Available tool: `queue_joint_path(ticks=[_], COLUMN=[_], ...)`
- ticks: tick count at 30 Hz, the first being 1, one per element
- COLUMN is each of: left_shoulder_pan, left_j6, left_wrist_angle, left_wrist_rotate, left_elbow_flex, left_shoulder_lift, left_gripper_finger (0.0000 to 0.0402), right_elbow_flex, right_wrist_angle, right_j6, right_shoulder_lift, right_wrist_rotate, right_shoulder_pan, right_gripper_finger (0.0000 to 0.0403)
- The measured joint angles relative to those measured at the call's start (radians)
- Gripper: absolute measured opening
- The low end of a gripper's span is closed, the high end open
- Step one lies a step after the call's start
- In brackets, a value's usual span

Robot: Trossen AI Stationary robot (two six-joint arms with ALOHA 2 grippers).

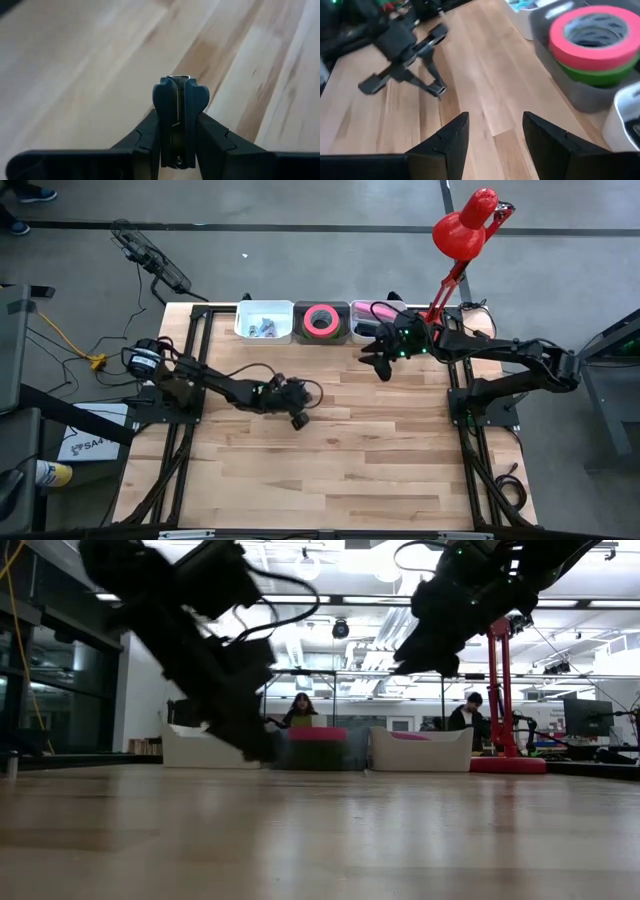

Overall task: Pick and place Stapler, Stapler remover, tape
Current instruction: Put the black staple remover into the left white bin

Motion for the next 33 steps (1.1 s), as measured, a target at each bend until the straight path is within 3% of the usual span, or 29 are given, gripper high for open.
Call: queue_joint_path(ticks=[10,21,33], left_shoulder_pan=[0.11,0.152,0.15], left_j6=[0.241,0.408,0.441], left_wrist_angle=[-0.001,-0.008,-0.009], left_wrist_rotate=[0.125,0.172,0.174], left_elbow_flex=[0.169,0.313,0.335], left_shoulder_lift=[0.0,0.0,0.0], left_gripper_finger=[0.0081,0.0081,0.0081], right_elbow_flex=[0.0,0.0,0.0], right_wrist_angle=[0.02,0.034,0.146], right_j6=[-0.191,-0.296,-0.321], right_shoulder_lift=[0.0,0.0,0.0], right_wrist_rotate=[-0.038,0.076,0.041], right_shoulder_pan=[0.095,0.173,0.173], right_gripper_finger=[0.0177,0.0179,0.028])
